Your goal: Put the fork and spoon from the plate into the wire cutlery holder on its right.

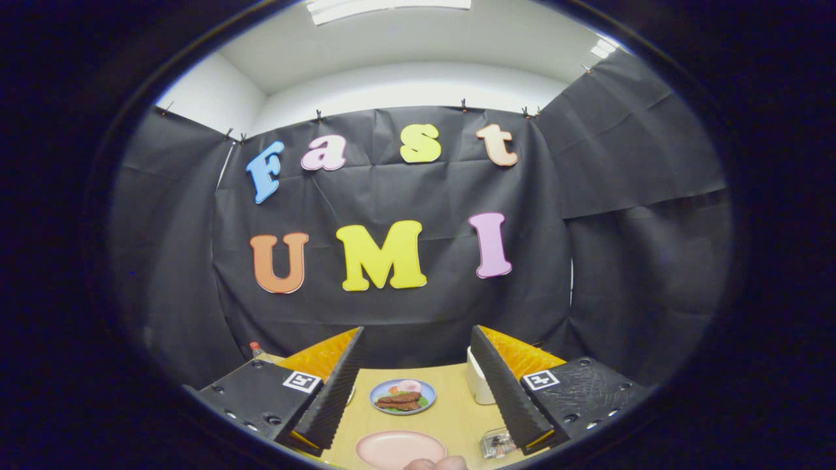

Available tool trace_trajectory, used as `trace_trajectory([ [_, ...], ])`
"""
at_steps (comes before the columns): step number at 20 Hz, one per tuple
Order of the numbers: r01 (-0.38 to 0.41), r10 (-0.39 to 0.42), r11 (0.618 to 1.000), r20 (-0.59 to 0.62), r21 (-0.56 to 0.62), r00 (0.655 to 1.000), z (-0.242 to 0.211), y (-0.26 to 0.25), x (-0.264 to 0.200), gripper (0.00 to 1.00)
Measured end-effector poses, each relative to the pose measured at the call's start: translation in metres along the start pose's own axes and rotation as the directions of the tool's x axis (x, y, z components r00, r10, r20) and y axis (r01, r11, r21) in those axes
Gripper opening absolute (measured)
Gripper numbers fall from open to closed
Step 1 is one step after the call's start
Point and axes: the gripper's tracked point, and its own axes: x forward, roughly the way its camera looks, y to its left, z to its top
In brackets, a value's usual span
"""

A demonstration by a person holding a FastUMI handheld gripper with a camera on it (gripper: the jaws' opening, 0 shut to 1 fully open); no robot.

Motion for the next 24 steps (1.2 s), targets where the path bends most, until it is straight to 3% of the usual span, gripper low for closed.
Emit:
trace_trajectory([
  [8,-0.02,0.021,1.0,0.026,-0.008,0.999,0.009,0.008,-0.006,0.96],
  [24,-0.027,0.027,1.0,0.004,0.007,1.0,-0.017,0.028,-0.003,0.96],
])
